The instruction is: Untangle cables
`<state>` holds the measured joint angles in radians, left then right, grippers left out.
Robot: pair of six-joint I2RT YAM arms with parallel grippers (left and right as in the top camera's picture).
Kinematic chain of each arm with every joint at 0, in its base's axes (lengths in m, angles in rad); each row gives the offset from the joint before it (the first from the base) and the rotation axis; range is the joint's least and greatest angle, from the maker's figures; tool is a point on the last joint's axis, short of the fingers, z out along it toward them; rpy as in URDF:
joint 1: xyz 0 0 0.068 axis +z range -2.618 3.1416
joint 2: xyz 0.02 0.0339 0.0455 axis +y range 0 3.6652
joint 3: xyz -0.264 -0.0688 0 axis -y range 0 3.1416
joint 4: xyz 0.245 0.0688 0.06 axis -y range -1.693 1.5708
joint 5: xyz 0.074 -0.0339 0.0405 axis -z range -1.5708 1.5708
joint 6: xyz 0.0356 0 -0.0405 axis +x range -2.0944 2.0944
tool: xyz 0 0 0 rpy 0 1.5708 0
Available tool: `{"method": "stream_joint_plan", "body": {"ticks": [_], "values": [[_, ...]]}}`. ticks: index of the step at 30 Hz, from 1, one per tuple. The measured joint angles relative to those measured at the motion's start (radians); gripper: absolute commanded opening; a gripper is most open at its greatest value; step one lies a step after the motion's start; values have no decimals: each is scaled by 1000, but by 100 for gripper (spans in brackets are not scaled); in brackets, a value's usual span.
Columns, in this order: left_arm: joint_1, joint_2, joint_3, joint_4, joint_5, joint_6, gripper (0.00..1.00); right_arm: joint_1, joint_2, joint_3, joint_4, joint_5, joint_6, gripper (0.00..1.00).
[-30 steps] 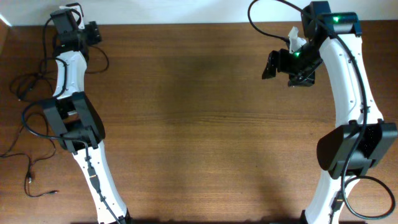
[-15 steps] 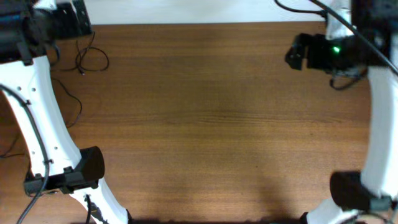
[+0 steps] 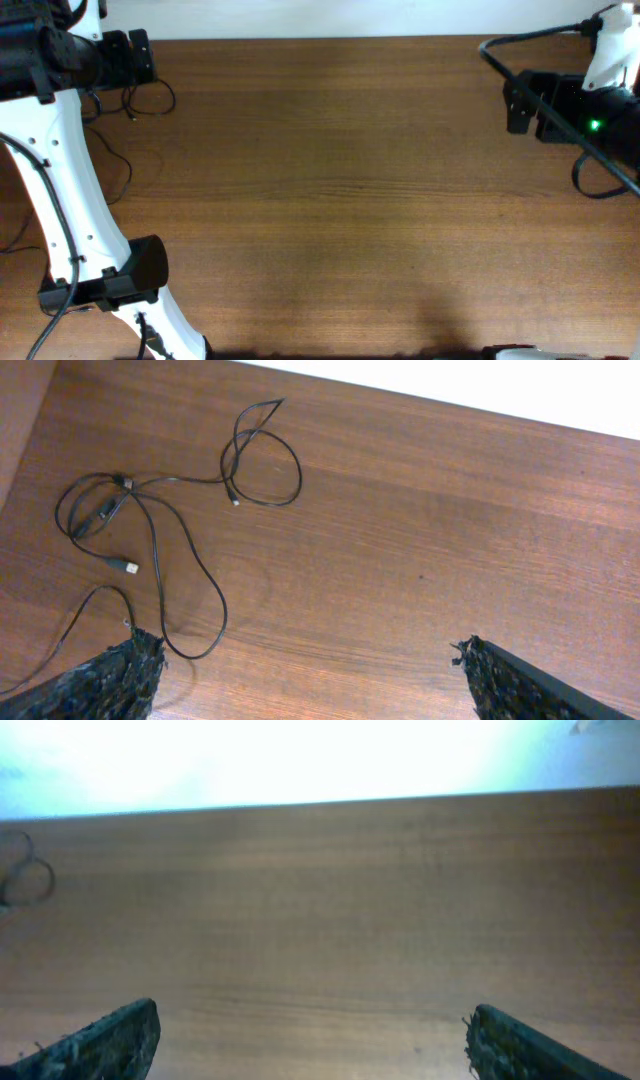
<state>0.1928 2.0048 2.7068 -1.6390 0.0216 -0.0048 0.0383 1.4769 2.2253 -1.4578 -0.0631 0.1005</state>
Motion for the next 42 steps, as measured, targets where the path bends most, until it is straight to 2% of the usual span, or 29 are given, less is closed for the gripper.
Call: {"method": "stream_joint_plan", "body": {"ticks": [4, 5, 7, 11, 15, 18, 21, 38, 40, 42], "values": [[0, 0, 0, 0, 0, 0, 99, 0, -343, -550, 422, 37, -34, 99], [0, 0, 0, 0, 0, 0, 99, 0, -449, -717, 492, 41, -35, 99], [0, 0, 0, 0, 0, 0, 99, -25, -673, -1093, 767, 27, -40, 99], [0, 0, -1, 2, 0, 0, 99, -47, -1086, -1675, 1133, -4, -46, 99], [0, 0, -2, 0, 0, 0, 99, -46, -1358, -2043, 1308, -9, -48, 99], [0, 0, -2, -2, 0, 0, 99, -47, -1456, -2166, 1346, -9, -48, 99], [0, 0, -2, -2, 0, 0, 99, -46, -1461, -2206, 1377, -8, -47, 99], [0, 0, -11, 1, 0, 0, 99, -46, -1461, -2210, 1383, -8, -48, 98], [-9, -31, -138, 69, 4, 1, 99, -46, -1461, -2210, 1383, -8, -47, 99], [-45, -139, -399, 284, 12, 0, 99, -47, -1462, -2211, 1384, -7, -48, 99]]}}
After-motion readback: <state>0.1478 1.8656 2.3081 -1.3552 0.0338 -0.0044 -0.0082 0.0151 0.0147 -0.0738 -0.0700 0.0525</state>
